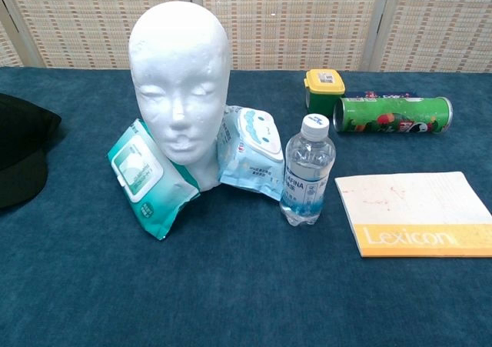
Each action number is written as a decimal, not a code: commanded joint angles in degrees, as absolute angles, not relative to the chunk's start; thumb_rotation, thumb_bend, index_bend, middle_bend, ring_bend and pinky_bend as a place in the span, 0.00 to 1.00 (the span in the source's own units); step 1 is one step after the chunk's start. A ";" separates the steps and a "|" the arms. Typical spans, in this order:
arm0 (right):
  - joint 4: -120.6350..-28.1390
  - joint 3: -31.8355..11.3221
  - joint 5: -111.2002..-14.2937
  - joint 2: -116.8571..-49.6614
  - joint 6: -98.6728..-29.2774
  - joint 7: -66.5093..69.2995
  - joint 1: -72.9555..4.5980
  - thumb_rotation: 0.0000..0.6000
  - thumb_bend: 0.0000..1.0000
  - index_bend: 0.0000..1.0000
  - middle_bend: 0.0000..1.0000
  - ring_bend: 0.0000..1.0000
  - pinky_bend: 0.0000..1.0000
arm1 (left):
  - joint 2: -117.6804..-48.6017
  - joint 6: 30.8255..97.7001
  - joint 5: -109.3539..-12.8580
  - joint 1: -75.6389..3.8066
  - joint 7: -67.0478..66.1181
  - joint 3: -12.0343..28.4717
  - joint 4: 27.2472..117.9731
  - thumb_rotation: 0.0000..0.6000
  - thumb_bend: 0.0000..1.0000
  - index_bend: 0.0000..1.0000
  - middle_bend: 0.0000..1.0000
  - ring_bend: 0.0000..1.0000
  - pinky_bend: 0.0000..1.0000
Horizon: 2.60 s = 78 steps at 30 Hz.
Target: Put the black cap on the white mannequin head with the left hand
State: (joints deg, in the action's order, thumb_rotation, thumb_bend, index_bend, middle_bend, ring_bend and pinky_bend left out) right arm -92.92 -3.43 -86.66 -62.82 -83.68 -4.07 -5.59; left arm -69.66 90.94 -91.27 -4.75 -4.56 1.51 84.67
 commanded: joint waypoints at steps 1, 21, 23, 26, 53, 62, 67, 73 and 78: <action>-92.94 -3.32 -86.96 -62.79 -83.95 -3.92 -5.52 1.00 0.00 0.03 0.16 0.14 0.40 | -69.56 90.75 -91.16 -4.74 -4.42 1.47 84.74 1.00 0.29 0.63 0.59 0.38 0.59; -93.15 -3.45 -86.81 -62.55 -84.26 -3.33 -5.39 1.00 0.00 0.03 0.16 0.14 0.40 | -70.72 87.43 -93.98 -6.45 -2.26 -0.51 85.18 1.00 0.36 0.53 0.59 0.39 0.59; -93.15 -3.45 -86.84 -62.50 -84.27 -3.20 -5.38 1.00 0.00 0.03 0.16 0.14 0.40 | -71.02 87.04 -94.24 -6.84 -1.72 -0.53 85.29 1.00 0.46 0.51 0.59 0.40 0.60; -93.09 -3.46 -86.92 -62.37 -84.43 -2.81 -5.32 1.00 0.00 0.03 0.16 0.14 0.40 | -71.27 86.16 -94.84 -7.65 -2.01 -0.60 85.67 1.00 0.55 0.50 0.57 0.40 0.60; -92.36 -3.31 -88.06 -60.59 -85.75 2.43 -4.58 1.00 0.00 0.05 0.17 0.14 0.40 | -81.88 79.88 -84.11 -11.37 -25.32 4.83 85.88 1.00 0.09 0.50 0.60 0.37 0.60; -92.07 -3.07 -89.00 -60.27 -86.76 3.61 -4.13 1.00 0.00 0.05 0.17 0.14 0.40 | -84.14 78.48 -81.25 -12.35 -28.79 5.31 84.23 1.00 0.09 0.48 0.62 0.37 0.60; -91.99 -3.02 -89.12 -60.19 -86.86 3.85 -4.06 1.00 0.00 0.05 0.17 0.14 0.40 | -85.39 76.51 -78.95 -13.34 -30.07 5.81 82.46 1.00 0.09 0.46 0.62 0.37 0.60; -91.99 -2.92 -89.58 -60.04 -87.53 4.20 -3.75 1.00 0.00 0.05 0.17 0.14 0.40 | -87.23 75.76 -77.44 -14.22 -30.97 6.17 79.73 1.00 0.09 0.46 0.65 0.38 0.60; -91.92 -2.95 -89.51 -59.96 -87.53 4.48 -3.71 1.00 0.00 0.05 0.17 0.14 0.40 | -89.18 76.78 -77.28 -14.58 -32.04 6.39 76.48 1.00 0.09 0.47 0.69 0.40 0.60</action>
State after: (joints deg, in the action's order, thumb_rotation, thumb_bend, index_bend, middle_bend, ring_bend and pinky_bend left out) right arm -91.92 -2.95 -89.52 -59.96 -87.54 4.49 -3.70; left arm -88.52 76.39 -77.36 -14.41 -31.64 6.29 77.33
